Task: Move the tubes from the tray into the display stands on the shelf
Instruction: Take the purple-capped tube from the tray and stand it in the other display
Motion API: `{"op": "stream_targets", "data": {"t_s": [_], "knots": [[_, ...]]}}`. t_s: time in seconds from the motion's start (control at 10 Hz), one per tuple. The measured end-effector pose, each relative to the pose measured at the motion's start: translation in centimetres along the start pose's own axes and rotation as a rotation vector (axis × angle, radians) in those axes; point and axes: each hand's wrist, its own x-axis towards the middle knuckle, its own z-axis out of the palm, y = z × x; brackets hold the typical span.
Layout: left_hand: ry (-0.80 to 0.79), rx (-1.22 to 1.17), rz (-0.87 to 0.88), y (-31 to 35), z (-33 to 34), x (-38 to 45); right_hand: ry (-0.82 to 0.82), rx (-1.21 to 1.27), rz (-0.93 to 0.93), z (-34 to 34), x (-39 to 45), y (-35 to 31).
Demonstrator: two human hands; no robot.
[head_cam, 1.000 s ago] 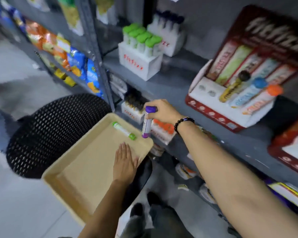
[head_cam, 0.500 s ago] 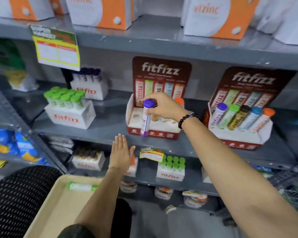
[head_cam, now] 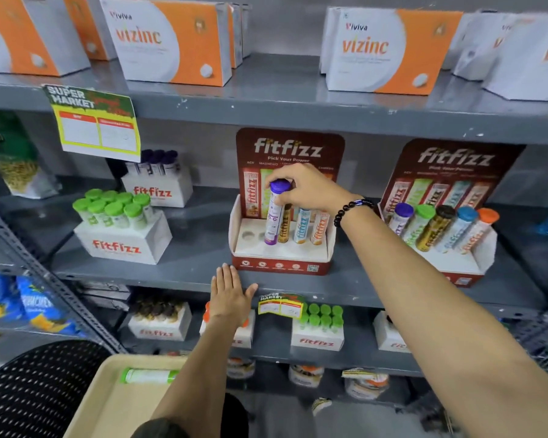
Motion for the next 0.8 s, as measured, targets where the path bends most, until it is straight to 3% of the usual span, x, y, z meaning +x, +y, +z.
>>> {"op": "stream_targets", "data": {"t_s": [0.2,0.8], "knots": [[-0.012,0.015,0.003,0.0,-0.1,-0.1,-0.090,-0.094,-0.004,-0.6,1.0,-1.0],[-0.002,-0.002,-0.002,0.1,-0.2,-0.3,-0.047,-0.192,0.028,0.8,2.9,0.1]]}}
